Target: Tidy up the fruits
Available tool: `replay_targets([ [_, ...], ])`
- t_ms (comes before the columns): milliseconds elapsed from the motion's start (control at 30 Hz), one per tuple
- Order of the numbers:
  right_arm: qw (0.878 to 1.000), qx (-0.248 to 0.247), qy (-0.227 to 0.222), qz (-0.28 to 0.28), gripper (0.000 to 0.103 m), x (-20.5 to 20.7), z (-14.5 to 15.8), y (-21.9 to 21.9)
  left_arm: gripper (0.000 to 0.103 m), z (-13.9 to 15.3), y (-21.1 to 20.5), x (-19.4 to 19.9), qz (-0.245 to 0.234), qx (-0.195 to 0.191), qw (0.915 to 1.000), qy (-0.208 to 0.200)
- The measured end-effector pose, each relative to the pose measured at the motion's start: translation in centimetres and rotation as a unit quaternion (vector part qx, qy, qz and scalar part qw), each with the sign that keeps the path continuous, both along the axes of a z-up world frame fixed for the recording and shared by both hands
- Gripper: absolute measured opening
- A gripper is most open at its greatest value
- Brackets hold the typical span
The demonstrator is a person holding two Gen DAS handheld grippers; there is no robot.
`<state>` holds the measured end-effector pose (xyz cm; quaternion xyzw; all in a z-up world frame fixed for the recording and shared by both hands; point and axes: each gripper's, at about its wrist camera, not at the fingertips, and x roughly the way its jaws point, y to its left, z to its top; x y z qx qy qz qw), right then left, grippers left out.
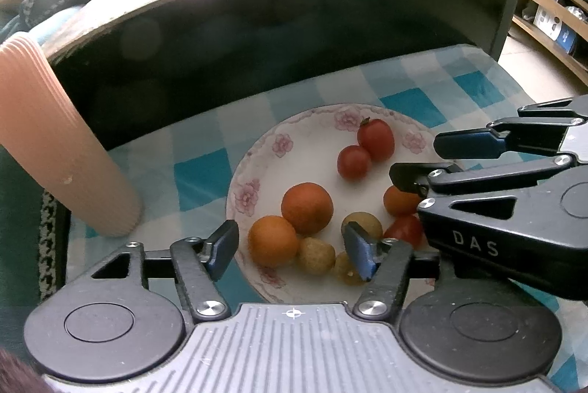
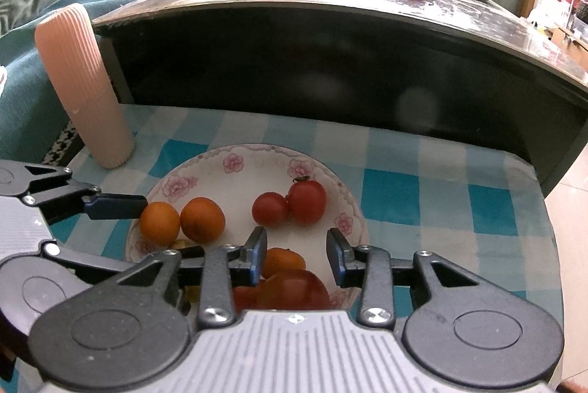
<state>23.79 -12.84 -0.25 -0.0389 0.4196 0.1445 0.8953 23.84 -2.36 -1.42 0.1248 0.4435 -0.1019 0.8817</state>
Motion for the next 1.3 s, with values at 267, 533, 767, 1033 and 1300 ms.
replay_targets([
  [267,1.0,0.002,-0.007,-0.004,0.055,-0.3,0.5,-0.2,0.08,0.2,0.4,0.0,0.014,-0.002,0.9999,-0.005],
  [533,1.0,0.007,-0.016,-0.019,0.055,-0.5,1.2,-1.1,0.088,0.8,0.6,-0.4,0.021,0.003,0.9996,-0.02],
  [767,0.999,0.002,-0.024,-0.029,0.056,-1.6,1.8,-1.7,0.101,2.1,0.8,-1.2,0.04,0.013,0.9981,-0.045],
  [1033,0.998,0.004,-0.041,-0.053,0.056,-4.5,3.8,-2.9,0.103,3.6,0.8,-3.9,0.052,0.02,0.9962,-0.067],
  [1300,0.996,0.008,-0.068,-0.05,0.062,-8.6,5.7,-2.9,0.103,4.2,1.0,-7.1,0.063,-0.005,0.9954,-0.072],
])
